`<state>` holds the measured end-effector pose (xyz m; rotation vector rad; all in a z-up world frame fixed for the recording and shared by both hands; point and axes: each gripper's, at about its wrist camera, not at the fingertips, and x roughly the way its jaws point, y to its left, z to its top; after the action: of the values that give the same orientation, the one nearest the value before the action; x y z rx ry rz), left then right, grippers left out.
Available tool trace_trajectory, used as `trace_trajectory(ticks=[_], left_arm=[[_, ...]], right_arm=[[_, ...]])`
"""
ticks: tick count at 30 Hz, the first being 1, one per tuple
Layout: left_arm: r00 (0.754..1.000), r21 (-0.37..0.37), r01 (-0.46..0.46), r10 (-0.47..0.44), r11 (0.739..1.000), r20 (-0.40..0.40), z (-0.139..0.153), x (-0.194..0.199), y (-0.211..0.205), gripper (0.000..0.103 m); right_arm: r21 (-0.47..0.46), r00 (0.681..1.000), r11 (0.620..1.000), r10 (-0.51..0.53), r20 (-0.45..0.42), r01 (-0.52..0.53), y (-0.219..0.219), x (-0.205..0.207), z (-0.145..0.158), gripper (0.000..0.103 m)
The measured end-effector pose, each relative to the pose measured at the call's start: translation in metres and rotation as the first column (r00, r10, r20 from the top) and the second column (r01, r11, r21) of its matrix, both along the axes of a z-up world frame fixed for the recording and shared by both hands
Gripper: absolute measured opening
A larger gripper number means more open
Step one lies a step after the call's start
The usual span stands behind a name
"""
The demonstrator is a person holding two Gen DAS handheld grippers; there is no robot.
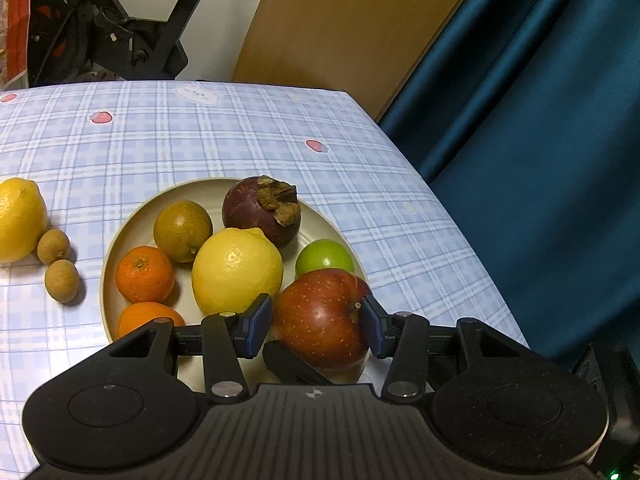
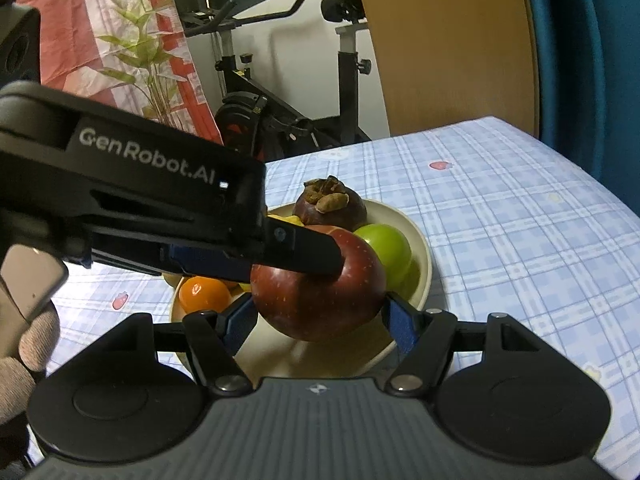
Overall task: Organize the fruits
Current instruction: 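Open the left gripper to set the red apple on the plate, then move the left gripper to the small yellow lemon and close on it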
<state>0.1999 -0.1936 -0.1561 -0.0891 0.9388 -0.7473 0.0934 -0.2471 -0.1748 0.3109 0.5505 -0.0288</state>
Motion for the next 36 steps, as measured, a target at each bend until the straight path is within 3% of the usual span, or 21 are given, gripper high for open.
trace_trajectory(ticks=[17,29,34,36], left_arm=[[0.999,-0.004,-0.053,0.053,0.999,0.013,0.001,-0.001,0.011,0.05],[0.981,0.019,-0.088,0.084,0.996,0.173,0.017,-0.024,0.025,0.052],[0.963,0.005,-0.151,0.146,0.989,0.225,0.025,-0.031,0.046,0.052],[0.957,-0.009,-0.183,0.181,0.983,0.228,0.026,-0.032,0.058,0.052]], right_arm=[[-0.126,1.0,0.992,0.008,0.021,-0.005,0.011,0.005,-0.01,0.07],[-0.162,1.0,0.987,-0.013,0.024,0.016,0.012,0.005,-0.01,0.073],[-0.169,0.997,0.984,-0.052,0.065,0.062,0.011,0.0,-0.005,0.086],[-0.163,0.994,0.983,-0.069,0.083,0.082,0.009,-0.002,-0.003,0.086]])
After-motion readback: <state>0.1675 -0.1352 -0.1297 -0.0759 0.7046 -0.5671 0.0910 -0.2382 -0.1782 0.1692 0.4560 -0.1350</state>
